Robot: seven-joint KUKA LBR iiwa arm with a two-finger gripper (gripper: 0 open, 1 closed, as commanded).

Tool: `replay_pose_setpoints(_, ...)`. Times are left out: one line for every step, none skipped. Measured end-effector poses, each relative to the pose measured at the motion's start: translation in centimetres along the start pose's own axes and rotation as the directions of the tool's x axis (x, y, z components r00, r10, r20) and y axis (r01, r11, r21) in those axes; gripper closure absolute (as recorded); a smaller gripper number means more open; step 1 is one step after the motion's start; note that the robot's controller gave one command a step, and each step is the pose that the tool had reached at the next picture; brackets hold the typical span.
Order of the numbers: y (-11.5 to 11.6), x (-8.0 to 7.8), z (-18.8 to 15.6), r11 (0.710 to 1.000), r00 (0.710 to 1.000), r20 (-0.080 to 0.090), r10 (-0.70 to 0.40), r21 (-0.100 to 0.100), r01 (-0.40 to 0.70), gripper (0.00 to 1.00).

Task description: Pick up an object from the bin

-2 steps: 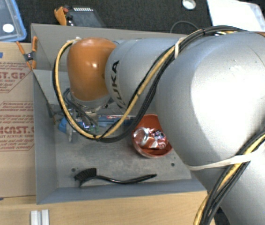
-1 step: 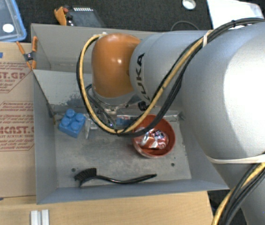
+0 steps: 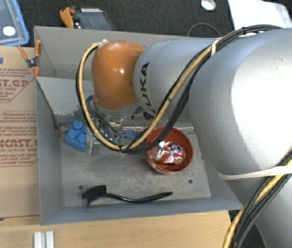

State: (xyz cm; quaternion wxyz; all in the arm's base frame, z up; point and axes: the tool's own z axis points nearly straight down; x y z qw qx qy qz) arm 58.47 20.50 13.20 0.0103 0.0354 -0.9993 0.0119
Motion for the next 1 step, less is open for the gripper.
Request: replay_pose_setpoints(1.24, 1.87, 3.91, 0.998, 0.998, -0.001, 0.061, -0.002, -0.061, 1.0)
